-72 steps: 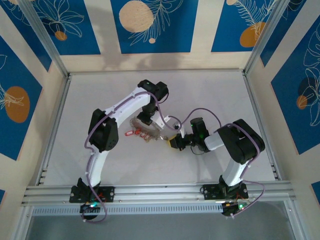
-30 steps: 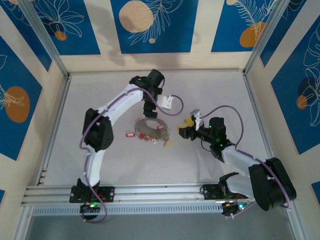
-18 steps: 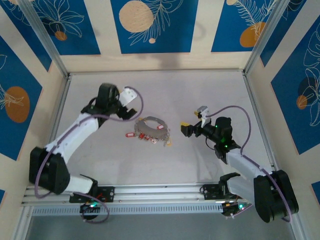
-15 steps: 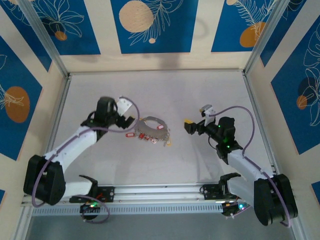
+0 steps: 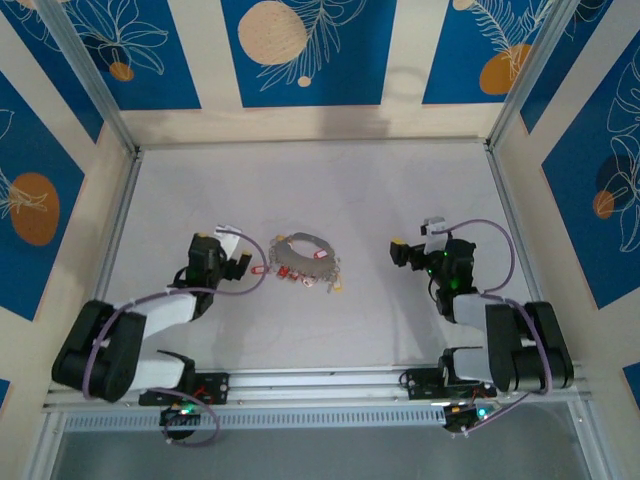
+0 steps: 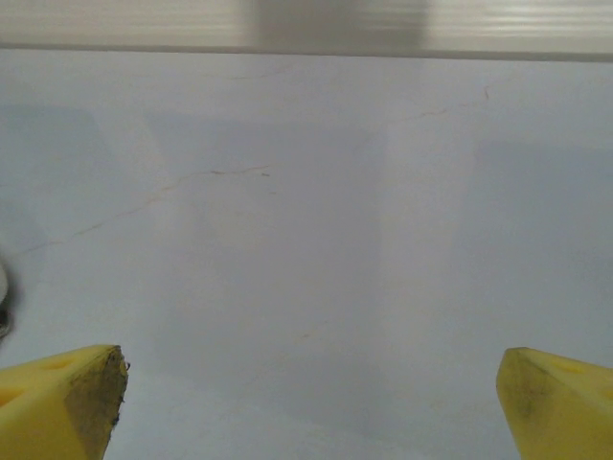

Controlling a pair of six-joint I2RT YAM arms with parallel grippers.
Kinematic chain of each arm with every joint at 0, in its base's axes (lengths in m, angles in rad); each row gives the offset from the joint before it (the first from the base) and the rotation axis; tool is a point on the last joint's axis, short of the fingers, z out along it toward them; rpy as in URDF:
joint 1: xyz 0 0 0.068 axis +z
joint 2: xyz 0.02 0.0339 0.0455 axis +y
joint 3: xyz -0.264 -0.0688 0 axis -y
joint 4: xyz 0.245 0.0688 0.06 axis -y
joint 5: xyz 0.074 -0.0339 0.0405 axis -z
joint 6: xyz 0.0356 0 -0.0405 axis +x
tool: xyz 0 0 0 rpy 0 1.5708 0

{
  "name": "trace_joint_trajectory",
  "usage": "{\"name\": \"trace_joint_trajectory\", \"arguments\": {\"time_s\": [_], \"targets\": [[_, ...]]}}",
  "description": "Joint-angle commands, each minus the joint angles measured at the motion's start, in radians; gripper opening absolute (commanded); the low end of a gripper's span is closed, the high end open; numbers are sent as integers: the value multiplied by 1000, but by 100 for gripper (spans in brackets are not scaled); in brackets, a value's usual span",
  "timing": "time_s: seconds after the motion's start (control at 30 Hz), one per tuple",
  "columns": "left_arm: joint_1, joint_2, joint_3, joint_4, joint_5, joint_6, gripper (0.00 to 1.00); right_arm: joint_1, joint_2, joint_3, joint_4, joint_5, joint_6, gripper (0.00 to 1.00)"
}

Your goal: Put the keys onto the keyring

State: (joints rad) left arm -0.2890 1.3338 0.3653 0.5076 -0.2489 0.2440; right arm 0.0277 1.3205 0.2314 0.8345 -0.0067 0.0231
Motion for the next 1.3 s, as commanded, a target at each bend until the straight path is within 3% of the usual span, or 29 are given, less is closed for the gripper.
{"name": "trace_joint_trajectory", "arguments": {"time_s": [0.0, 0.1, 0.17, 0.23, 0.43, 1.27], "targets": [[75, 69, 60, 144, 104, -29, 100, -18, 102, 17, 203, 23, 36, 99], [139, 142, 96, 169, 147, -116, 100, -25, 244, 0, 393, 12, 48, 99], [189, 168, 82, 204, 174, -169, 100, -17, 184, 31, 251, 24, 31, 99], [233, 220, 25, 377, 233, -203, 100, -17, 210, 62, 223, 6, 28, 99], [226, 202, 39, 315, 224, -194, 100, -17, 201, 144, 47, 33, 37, 99], [226, 202, 41, 315, 234, -193, 100, -7, 206, 153, 41, 95, 51, 99]]}}
